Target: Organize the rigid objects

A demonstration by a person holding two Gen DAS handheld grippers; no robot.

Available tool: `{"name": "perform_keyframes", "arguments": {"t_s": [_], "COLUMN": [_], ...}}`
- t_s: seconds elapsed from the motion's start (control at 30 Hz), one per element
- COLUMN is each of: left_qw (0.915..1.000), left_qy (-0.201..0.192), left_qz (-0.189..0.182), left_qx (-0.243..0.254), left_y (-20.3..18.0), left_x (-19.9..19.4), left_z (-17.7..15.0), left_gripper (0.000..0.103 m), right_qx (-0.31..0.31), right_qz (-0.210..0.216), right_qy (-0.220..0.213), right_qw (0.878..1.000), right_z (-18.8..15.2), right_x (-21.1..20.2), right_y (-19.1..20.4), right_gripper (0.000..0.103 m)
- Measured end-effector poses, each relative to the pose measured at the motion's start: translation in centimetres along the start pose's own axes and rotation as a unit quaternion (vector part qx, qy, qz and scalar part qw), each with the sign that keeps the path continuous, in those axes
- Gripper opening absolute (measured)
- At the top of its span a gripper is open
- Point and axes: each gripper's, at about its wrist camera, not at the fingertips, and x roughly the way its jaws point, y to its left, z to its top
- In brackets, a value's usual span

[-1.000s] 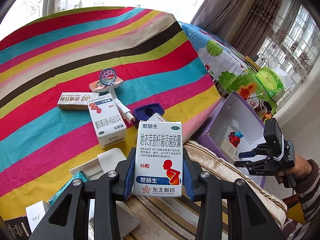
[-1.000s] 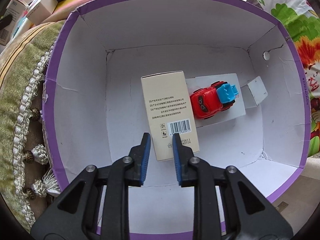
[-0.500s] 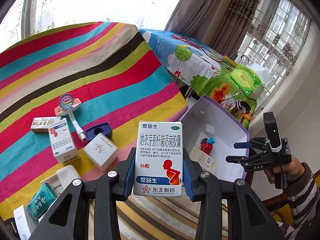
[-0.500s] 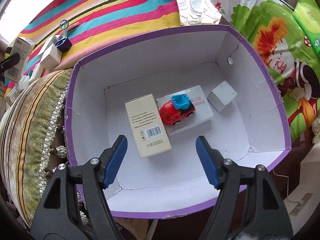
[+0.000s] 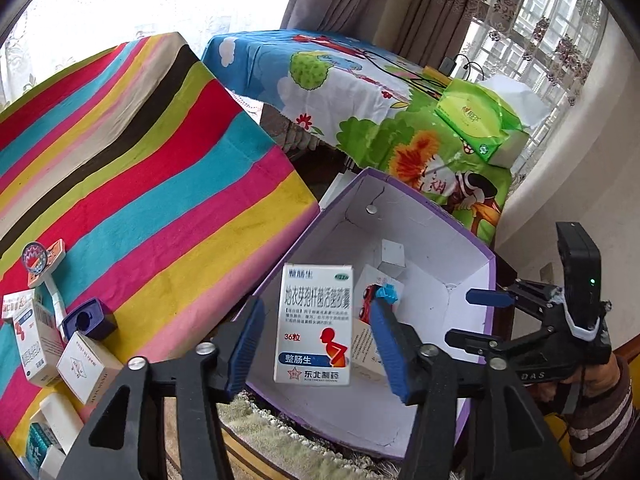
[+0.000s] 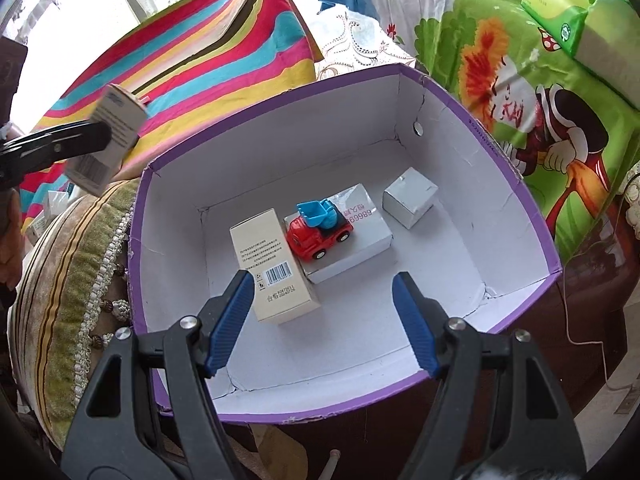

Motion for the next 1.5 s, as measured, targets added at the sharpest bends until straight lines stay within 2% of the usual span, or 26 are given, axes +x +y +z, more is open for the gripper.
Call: {"name": "perform_keyframes", "arguments": {"t_s": [0.03,0.13,0.27,0.57,0.67,0.77,0.87,0.97,1.13,1.33,1.4,1.5], "left_qw": [1.0000,0.9997,0.9979,0.9920,0.9885,0.9814,0.9699,0.9534,0.9161,0.8757,0.8699,0.8710], "left_qy": [-0.002,-0.001,-0.018,-0.059,-0.074,-0.097,-0.121,-0.146,-0.169,-0.160,-0.146,-0.128], "left_qz": [-0.002,-0.002,-0.005,0.003,0.015,0.031,0.061,0.102,0.175,0.232,0.239,0.237], "left_qx": [-0.008,-0.026,-0.062,-0.112,-0.131,-0.163,-0.202,-0.244,-0.319,-0.392,-0.406,-0.411], "left_y": [0.1,0.6,1.6,3.2,4.4,6.3,8.9,11.9,17.5,23.1,24.7,26.1], "left_x": [0.1,0.0,-1.4,-5.4,-7.2,-9.6,-12.3,-15.4,-19.8,-23.0,-23.3,-23.1], "left_z": [-0.1,-0.8,-2.0,-5.2,-6.7,-8.6,-10.9,-13.6,-18.2,-22.6,-23.4,-23.7], "left_gripper": [0.067,0.068,0.068,0.068,0.068,0.068,0.068,0.070,0.074,0.082,0.083,0.083], "right_qx": [0.001,0.006,0.008,-0.034,-0.044,-0.058,-0.088,-0.116,-0.144,-0.172,-0.174,-0.186], "right_qz": [0.004,0.011,0.020,0.035,0.042,0.056,0.073,0.086,0.119,0.133,0.137,0.137], "right_qy": [-0.003,-0.012,-0.013,-0.019,-0.023,-0.025,-0.026,-0.027,-0.025,-0.012,-0.010,-0.005], "right_qw": [1.000,1.000,1.000,0.999,0.998,0.996,0.993,0.989,0.982,0.976,0.975,0.973], "right_z": [-0.1,-0.2,0.0,0.8,1.2,1.6,2.0,2.4,3.2,3.7,3.8,3.9], "right_x": [-0.1,-0.5,-0.4,-1.1,-1.4,-1.6,-1.7,-1.6,-1.1,0.7,1.2,2.1], "right_y": [-0.1,-0.2,0.1,3.9,5.5,7.6,10.7,14.0,19.8,26.3,28.1,30.6], "right_gripper": [0.076,0.080,0.080,0.080,0.082,0.082,0.083,0.083,0.084,0.084,0.084,0.084]}}
